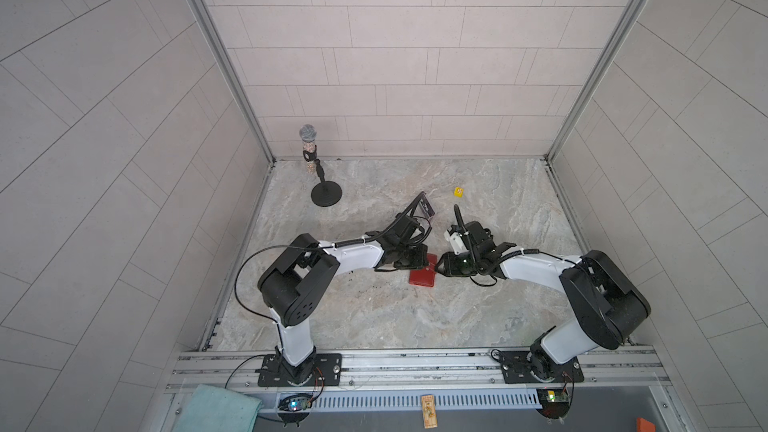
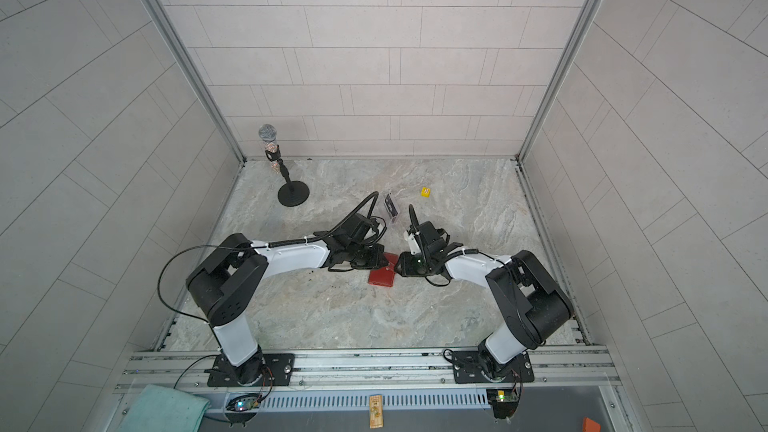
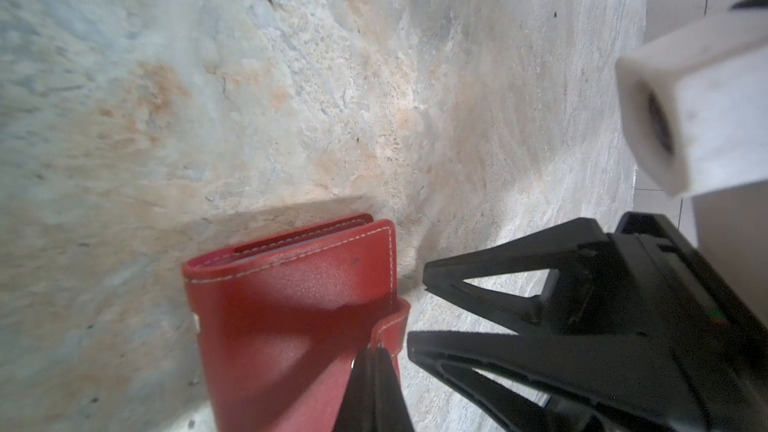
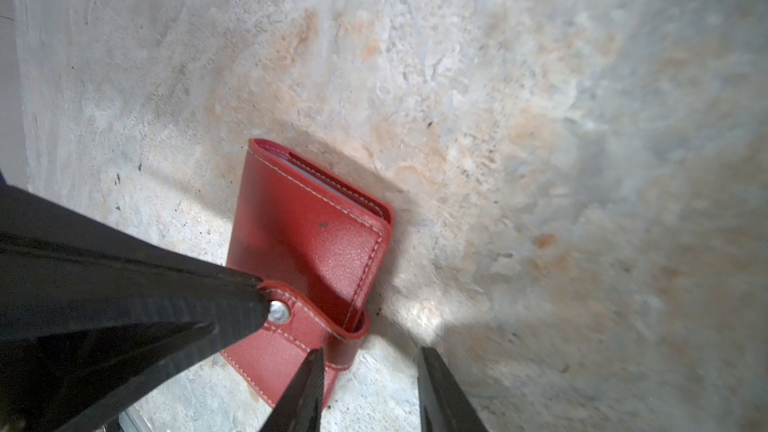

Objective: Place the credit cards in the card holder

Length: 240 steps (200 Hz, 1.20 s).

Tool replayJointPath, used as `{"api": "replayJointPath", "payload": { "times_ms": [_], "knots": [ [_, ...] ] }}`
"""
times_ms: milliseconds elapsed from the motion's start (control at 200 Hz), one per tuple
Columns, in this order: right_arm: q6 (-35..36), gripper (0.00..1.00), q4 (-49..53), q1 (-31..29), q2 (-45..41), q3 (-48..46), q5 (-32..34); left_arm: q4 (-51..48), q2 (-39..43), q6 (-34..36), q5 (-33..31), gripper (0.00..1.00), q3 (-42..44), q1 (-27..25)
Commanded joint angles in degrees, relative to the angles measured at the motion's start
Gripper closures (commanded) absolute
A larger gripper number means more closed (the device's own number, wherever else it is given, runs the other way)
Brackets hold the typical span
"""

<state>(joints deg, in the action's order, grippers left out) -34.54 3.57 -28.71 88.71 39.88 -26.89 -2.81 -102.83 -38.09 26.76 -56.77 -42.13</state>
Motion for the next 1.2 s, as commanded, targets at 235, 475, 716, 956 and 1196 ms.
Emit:
{"api": "replayJointPath", "payload": {
  "times_ms": [235,475,716,956,1196],
  "knots": [
    [-1.30,0.60,-2.42,0.10,1.59,1.34,-2.00,1.66,2.16,-0.67,0.24,1.00,2.10,0.01],
    [-1.40,0.59,-2.87,0.05,2.36,1.52,-2.61,2.18,2.28,-1.03,0.39,1.00,2.81,-0.01],
    [-1.27,0.58,-2.96,0.04,3.15,1.78,-3.32,2.61,2.46,-1.38,0.47,1.00,3.58,0.03],
    [-1.23,0.58,-3.04,0.02,3.53,1.96,-3.69,2.68,2.32,-1.38,0.70,1.00,4.21,-0.02],
    [-1.05,0.58,-2.87,0.01,3.84,1.96,-3.34,3.68,2.97,-1.73,1.96,1.00,4.53,0.03]
  ]
}}
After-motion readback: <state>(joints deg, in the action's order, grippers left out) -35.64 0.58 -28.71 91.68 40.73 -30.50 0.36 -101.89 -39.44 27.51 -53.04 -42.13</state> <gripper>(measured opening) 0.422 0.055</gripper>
